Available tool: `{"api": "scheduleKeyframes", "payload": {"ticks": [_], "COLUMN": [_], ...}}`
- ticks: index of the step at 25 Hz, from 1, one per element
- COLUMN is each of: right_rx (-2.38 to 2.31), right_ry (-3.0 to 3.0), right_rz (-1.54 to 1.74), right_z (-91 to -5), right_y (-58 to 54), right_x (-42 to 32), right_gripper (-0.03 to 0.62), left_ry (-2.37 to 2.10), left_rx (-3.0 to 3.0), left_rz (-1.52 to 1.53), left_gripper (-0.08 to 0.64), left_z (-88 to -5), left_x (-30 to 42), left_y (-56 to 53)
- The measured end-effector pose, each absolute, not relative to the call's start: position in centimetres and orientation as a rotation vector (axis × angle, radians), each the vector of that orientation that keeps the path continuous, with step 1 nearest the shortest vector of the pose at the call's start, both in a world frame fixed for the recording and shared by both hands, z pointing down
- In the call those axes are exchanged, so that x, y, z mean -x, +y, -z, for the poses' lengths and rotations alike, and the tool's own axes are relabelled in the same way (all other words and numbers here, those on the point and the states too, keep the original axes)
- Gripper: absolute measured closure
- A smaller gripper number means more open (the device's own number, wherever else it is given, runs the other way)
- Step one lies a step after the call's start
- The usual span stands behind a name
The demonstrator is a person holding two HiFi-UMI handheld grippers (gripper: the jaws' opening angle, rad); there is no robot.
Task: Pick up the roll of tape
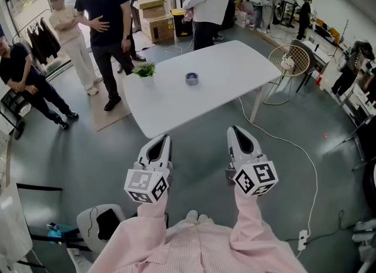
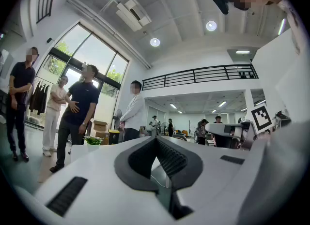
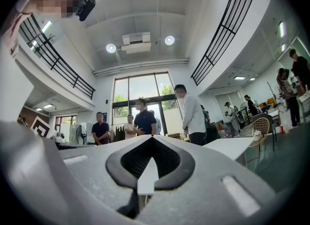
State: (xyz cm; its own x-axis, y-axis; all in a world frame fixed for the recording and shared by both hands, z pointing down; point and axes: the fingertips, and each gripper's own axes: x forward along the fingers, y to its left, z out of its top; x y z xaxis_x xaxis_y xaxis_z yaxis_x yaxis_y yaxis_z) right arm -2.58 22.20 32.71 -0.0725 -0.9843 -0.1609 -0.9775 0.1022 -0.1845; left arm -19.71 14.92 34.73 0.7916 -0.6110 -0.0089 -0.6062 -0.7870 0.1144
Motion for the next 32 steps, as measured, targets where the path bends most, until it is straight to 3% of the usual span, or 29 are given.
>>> {"api": "scheduleKeyframes", "payload": {"ticks": [14,32], "right_rx": [1.925,1.949], "right_ry": [2.149,2.143], "right_rz": [0.149,0.246], "right_z": [-33.9,-37.4], "right_y": [22.7,20.0], "right_x": [1.1,-2.7], "right_gripper": [0.588,0.506], "left_ry": [-1.012,-1.004], "left_rx": [-2.835,-2.782], "left_rz": [0.078,0.059], "left_gripper": [0.56,0.56], "left_z": [-34.7,-37.3], "left_x": [18.7,15.1], "left_y": [16.4,14.3]}}
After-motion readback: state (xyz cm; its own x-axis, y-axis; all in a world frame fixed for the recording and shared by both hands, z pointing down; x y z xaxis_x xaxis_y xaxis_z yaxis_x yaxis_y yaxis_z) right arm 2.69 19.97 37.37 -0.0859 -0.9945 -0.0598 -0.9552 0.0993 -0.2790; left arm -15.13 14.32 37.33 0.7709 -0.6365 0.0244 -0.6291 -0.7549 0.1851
